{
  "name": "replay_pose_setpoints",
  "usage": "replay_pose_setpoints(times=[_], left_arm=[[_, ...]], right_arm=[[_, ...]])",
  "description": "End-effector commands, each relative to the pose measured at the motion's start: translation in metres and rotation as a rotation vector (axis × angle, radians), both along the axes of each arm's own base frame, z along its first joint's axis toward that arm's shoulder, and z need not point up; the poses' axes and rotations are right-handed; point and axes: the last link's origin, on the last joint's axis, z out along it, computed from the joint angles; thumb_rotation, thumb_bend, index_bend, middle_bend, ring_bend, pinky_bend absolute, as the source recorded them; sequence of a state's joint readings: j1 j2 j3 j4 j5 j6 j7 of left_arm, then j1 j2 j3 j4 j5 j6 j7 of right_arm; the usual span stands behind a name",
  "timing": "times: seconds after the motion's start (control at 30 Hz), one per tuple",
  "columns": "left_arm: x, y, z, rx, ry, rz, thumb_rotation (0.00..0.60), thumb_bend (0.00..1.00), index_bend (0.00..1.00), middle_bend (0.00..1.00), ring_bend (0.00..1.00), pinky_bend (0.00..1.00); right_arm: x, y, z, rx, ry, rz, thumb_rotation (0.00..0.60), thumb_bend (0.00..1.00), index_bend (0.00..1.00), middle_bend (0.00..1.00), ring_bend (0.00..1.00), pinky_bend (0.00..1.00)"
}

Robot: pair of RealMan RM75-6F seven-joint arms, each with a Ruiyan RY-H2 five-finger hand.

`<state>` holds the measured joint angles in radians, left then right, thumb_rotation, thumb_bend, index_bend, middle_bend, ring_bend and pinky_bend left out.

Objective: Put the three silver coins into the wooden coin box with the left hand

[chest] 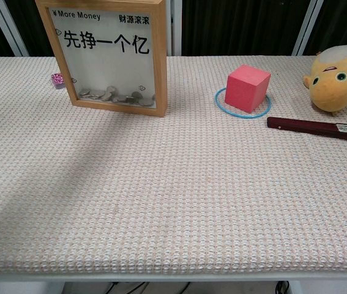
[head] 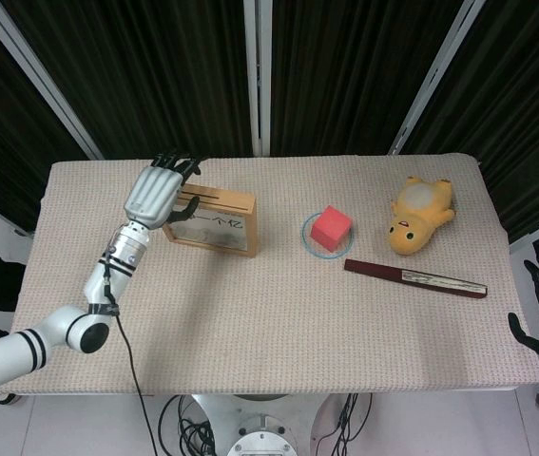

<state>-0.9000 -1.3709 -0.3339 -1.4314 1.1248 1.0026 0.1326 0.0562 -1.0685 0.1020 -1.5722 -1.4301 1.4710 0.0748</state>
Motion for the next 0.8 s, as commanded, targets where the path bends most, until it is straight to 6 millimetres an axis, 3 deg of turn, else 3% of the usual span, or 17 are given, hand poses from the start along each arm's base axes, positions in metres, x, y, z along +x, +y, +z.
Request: replay_pose_setpoints(times=[0.03,0.2,0.3,0.43,0.63,0.8], left_arm=[[-0.004,-0.024,0.016,0.075,-0.029,-0.049,0.600,0.37,0.16,0.28,0.13,0.13],[-0.038,-0.082,0.040,0.193,0.013,-0.100,0.600,0.32,0.28,0.29,0.13,0.15],[-0.075,-0.125,0.048,0.206,0.046,-0.062,0.600,0.31,0.35,0.29,0.13,0.15],[-0.133,-0.177,0.048,0.213,0.147,0.037,0.600,0.31,0.28,0.24,0.10,0.15],[-0.191,-0.220,0.041,0.136,0.246,0.273,0.600,0.28,0.15,0.12,0.04,0.17],[-0.211,-0.235,0.037,0.075,0.237,0.378,0.600,0.26,0.10,0.07,0.00,0.13]], right_arm=[[0.001,0.000,0.001,-0.002,0.001,0.005,0.600,0.33,0.00,0.00,0.00,0.00],[0.002,-0.001,0.001,0.001,0.004,0.029,0.600,0.33,0.00,0.00,0.00,0.00],[0.002,-0.002,-0.003,0.009,-0.006,0.059,0.600,0.33,0.00,0.00,0.00,0.00],[0.003,-0.004,-0.009,0.001,0.017,0.092,0.600,0.33,0.00,0.00,0.00,0.00],[0.006,-0.007,-0.021,0.029,0.019,0.098,0.600,0.33,0.00,0.00,0.00,0.00],[0.009,-0.010,-0.033,0.067,0.033,0.107,0.600,0.33,0.00,0.00,0.00,0.00]])
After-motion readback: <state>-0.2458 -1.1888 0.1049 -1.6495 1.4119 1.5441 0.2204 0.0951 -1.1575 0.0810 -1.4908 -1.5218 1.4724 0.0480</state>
